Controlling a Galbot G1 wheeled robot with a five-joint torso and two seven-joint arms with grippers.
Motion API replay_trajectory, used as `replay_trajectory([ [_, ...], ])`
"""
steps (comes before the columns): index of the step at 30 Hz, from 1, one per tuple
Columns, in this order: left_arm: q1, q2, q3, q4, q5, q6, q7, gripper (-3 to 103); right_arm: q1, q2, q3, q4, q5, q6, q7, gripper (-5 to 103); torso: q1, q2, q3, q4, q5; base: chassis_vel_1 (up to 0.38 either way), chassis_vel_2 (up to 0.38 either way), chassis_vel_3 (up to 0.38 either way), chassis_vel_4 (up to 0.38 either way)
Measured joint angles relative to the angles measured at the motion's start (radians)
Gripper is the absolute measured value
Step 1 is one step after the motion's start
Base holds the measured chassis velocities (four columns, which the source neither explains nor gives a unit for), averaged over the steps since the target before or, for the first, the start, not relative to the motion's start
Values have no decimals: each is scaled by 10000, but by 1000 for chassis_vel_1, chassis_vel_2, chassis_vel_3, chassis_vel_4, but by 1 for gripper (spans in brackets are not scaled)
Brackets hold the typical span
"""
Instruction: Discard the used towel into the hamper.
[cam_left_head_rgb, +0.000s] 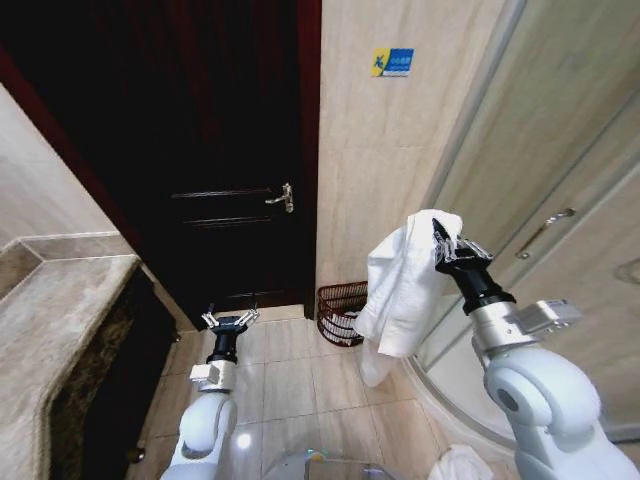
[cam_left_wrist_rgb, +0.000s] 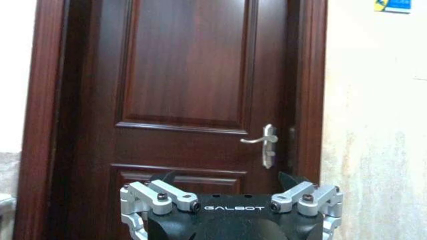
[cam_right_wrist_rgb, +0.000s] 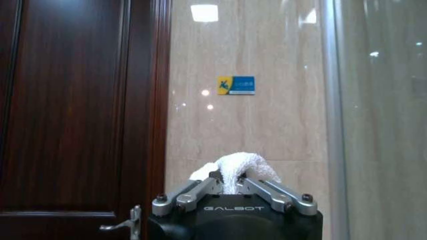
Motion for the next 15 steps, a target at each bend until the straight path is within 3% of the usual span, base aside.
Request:
replay_trajectory([
  [6, 25, -57, -57, 91, 57, -247, -41, 100, 243, -113, 24, -133, 108, 21, 45, 5, 2, -5, 0, -4, 2, -12, 48, 50, -20],
  [15, 507, -411, -325, 93, 169, -548, -109, 100, 2362, -735, -124, -728, 1408, -456, 388, 5, 0, -6, -2, -3, 2, 0, 0, 0, 0],
])
